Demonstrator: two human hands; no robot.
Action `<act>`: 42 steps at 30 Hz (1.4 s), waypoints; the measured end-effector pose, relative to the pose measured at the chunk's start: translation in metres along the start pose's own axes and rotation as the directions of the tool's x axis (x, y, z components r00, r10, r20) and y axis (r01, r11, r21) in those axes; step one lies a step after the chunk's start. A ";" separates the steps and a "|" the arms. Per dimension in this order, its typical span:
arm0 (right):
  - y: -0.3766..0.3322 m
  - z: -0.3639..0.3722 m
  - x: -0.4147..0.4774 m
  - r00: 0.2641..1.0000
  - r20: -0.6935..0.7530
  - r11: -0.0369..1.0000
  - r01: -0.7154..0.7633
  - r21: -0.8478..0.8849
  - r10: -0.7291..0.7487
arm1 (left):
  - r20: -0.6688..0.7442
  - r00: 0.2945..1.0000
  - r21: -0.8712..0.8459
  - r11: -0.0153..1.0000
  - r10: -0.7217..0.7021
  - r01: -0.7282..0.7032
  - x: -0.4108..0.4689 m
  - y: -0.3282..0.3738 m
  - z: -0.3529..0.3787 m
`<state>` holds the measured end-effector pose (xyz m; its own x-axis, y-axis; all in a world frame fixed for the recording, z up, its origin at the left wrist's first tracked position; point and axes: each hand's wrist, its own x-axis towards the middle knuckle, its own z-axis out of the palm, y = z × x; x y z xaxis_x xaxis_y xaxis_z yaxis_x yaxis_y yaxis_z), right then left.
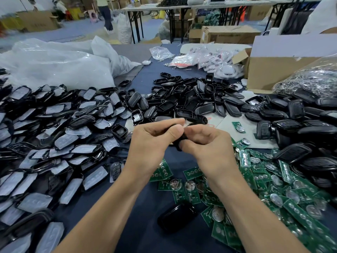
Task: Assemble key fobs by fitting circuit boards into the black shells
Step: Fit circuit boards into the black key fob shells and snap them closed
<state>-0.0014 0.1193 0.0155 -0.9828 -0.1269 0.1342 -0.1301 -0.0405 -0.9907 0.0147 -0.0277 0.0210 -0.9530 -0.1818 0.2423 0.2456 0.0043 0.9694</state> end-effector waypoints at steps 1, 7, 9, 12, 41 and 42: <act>-0.001 0.000 0.000 0.998 0.005 0.994 -0.056 0.097 0.056 | 0.015 0.999 -0.039 0.999 -0.034 0.034 0.000 0.000 0.000; -0.001 0.007 -0.004 0.962 0.175 0.865 -0.266 0.425 0.210 | 0.051 0.992 -0.132 0.984 -0.111 0.117 -0.003 -0.002 0.009; -0.001 0.008 -0.004 0.963 0.185 0.871 -0.259 0.418 0.197 | 0.010 0.994 -0.139 0.984 -0.110 0.110 -0.004 -0.003 0.010; 0.001 0.009 -0.003 0.970 0.165 0.903 -0.227 0.364 0.178 | -0.047 0.996 -0.129 0.989 -0.077 0.070 -0.005 -0.003 0.010; -0.005 -0.039 0.040 0.981 -0.189 0.914 -0.118 -0.388 0.046 | -0.296 0.926 -0.022 0.971 -0.235 0.240 0.009 -0.005 -0.007; -0.006 -0.034 0.044 0.992 -0.124 0.831 -0.084 -0.550 0.018 | -0.307 0.923 -0.019 0.971 -0.233 0.239 0.009 -0.005 -0.007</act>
<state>-0.0482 0.1475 0.0262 -0.9937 -0.0034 0.1123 -0.0975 0.5223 -0.8472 0.0061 -0.0366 0.0180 -0.8820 -0.4710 -0.0151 0.0140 -0.0582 0.9982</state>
